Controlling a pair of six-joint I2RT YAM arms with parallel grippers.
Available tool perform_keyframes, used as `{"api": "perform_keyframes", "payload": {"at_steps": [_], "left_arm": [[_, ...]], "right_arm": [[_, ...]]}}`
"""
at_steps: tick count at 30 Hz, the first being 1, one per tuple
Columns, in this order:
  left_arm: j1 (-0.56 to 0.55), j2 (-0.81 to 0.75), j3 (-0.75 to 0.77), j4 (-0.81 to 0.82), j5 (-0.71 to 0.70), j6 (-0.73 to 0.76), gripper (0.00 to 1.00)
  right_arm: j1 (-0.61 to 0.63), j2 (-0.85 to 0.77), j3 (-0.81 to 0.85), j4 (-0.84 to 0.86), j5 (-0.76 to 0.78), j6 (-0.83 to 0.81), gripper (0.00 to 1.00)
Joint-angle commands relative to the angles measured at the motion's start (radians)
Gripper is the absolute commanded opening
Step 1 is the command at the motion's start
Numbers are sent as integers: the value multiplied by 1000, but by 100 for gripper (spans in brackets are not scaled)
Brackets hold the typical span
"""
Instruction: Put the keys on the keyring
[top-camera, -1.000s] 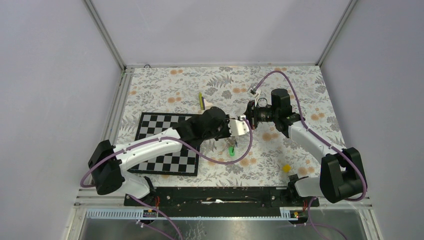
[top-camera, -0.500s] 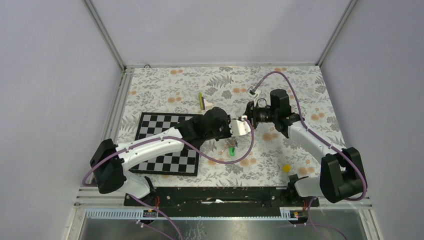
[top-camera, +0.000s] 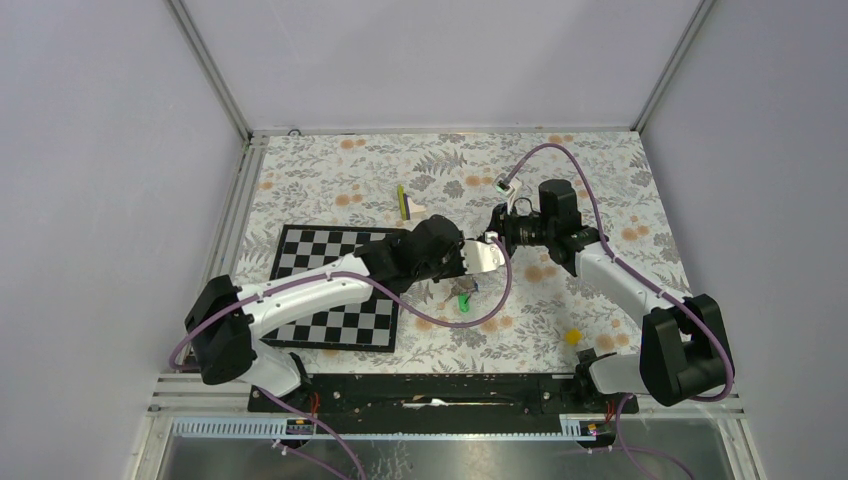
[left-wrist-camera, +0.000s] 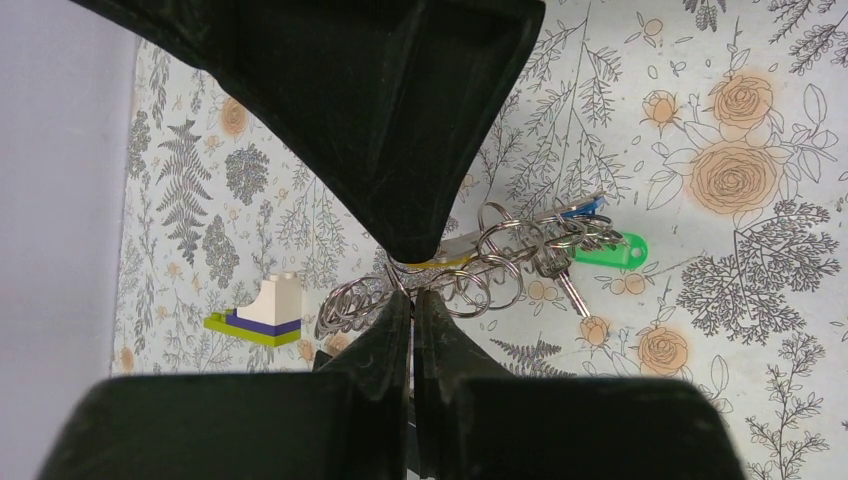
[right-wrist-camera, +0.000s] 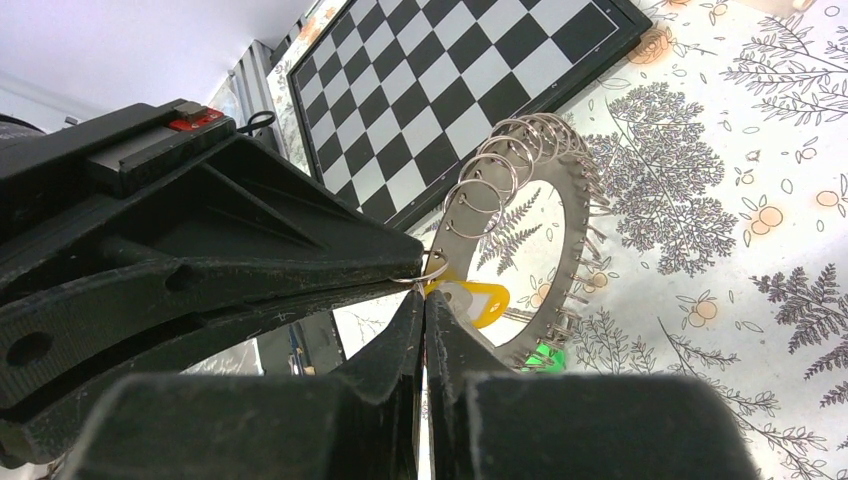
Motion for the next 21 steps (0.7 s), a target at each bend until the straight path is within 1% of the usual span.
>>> {"api": "perform_keyframes", "payload": {"at_steps": [1,21], "left_arm": [[-56,4,61,60,105,-16,0],[-61,0,41,53,148,4,0]], "right_arm": [[8,4,29,92,88,2,0],[13,12,38,80,159,20,0]]}}
